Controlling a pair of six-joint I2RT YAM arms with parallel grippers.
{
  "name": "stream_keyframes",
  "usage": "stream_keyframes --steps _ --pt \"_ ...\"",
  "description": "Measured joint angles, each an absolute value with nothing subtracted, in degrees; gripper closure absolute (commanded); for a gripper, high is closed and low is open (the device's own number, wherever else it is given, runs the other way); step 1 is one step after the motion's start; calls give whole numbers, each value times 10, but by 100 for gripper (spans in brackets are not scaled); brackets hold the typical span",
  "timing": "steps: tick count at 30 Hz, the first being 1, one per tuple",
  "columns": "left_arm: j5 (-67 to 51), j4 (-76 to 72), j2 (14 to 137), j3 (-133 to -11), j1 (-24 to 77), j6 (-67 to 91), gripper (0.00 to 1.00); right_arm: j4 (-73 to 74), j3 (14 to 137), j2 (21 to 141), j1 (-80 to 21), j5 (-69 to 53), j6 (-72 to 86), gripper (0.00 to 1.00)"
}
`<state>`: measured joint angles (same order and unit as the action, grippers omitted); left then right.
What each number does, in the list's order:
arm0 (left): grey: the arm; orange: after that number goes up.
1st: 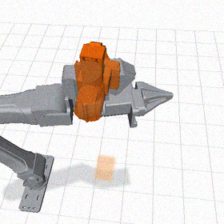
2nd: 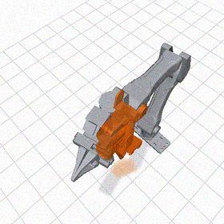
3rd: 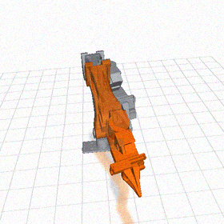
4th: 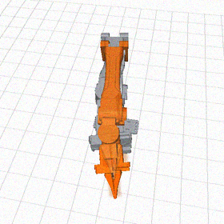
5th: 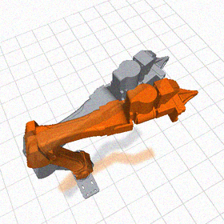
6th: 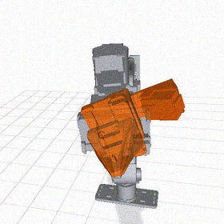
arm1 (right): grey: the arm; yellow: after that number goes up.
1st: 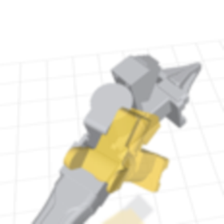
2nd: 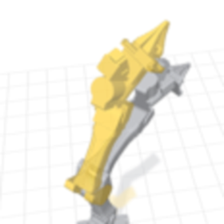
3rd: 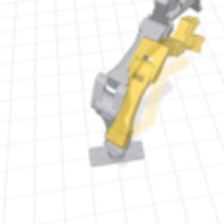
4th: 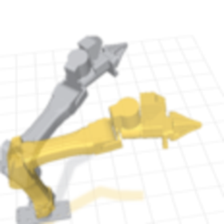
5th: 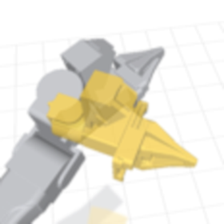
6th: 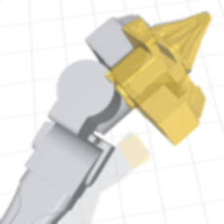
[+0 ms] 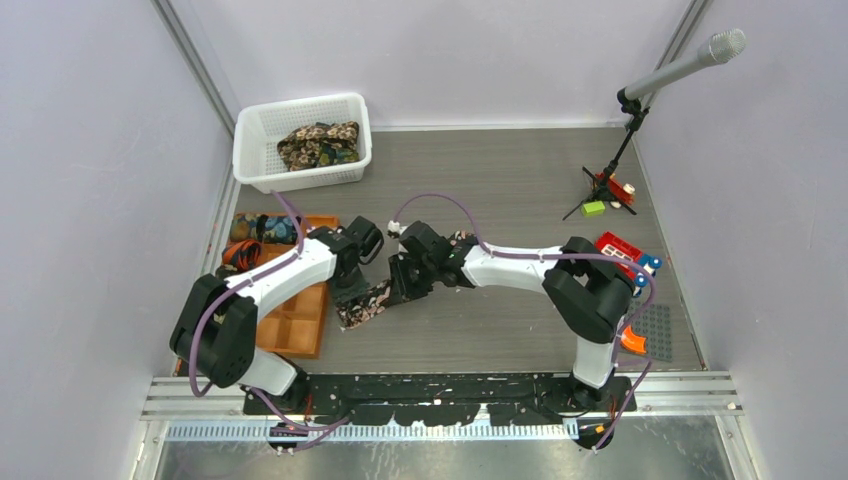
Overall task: Roll the ties
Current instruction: Roll the tie at the center of the board.
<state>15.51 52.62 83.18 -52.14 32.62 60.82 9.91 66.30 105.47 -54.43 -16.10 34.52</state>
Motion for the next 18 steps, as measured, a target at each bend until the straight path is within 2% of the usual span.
stream_keyframes --steps 6,13,18 --pt "157 525 832 -533 335 611 43 103 649 1053 -542 -160 343 77" --pt "157 526 832 -545 352 613 37 105 649 1034 -542 -156 342 77" --pt "157 526 832 -552 357 614 28 104 649 1021 -542 -155 343 77"
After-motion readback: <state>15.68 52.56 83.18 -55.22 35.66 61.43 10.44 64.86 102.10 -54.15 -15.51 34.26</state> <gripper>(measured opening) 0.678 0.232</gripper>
